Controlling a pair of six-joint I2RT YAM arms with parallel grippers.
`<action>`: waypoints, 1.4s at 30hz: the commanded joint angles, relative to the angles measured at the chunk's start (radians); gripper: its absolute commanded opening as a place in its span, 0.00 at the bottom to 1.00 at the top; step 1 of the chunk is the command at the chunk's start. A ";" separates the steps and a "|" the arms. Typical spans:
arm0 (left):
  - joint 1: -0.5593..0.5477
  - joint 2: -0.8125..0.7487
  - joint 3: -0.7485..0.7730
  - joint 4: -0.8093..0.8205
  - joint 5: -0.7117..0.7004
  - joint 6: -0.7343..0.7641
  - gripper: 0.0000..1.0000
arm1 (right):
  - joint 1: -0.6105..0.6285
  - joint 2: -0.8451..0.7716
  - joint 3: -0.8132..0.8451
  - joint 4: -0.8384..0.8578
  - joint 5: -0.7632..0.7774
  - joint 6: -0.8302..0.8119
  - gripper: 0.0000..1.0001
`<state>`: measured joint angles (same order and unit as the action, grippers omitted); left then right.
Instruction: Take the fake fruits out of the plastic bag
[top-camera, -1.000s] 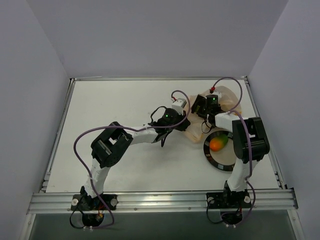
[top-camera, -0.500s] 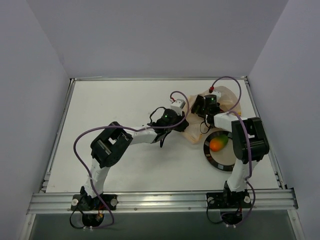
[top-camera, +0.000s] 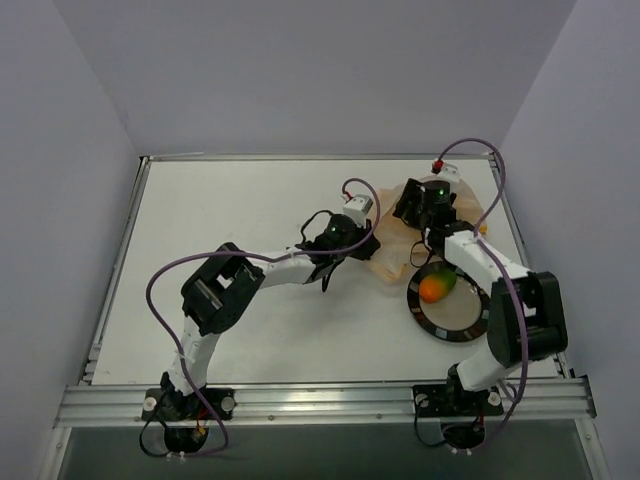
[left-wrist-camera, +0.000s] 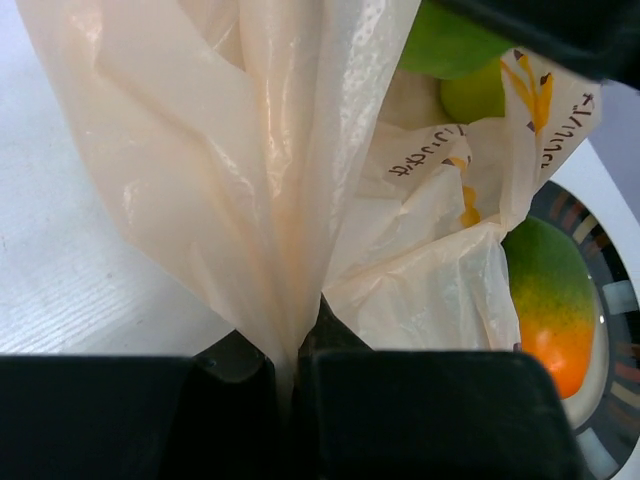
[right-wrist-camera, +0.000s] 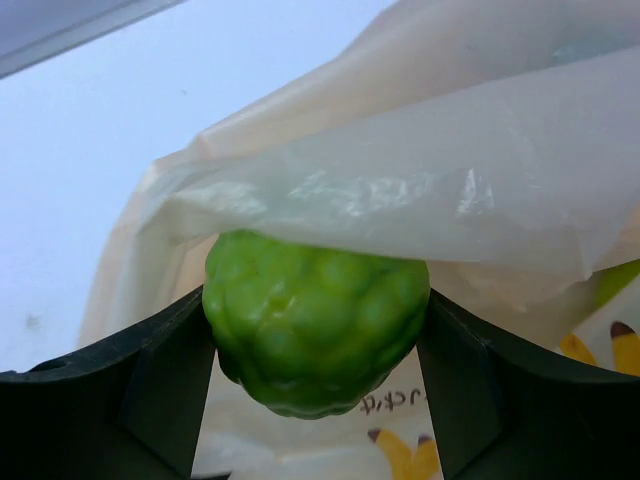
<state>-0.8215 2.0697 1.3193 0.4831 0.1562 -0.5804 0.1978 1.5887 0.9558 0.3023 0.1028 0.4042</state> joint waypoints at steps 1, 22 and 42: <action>0.018 -0.059 0.078 0.025 0.006 0.011 0.02 | 0.006 -0.136 -0.023 -0.075 -0.021 -0.028 0.53; 0.048 -0.022 0.176 0.052 0.054 -0.018 0.02 | 0.075 -0.805 -0.313 -0.685 0.026 0.304 0.51; 0.050 -0.011 0.179 0.098 0.065 -0.036 0.02 | 0.183 -0.805 -0.439 -0.804 0.081 0.573 0.60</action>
<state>-0.7830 2.0705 1.4380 0.5159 0.2085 -0.6037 0.3733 0.7910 0.5323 -0.4683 0.1074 0.9123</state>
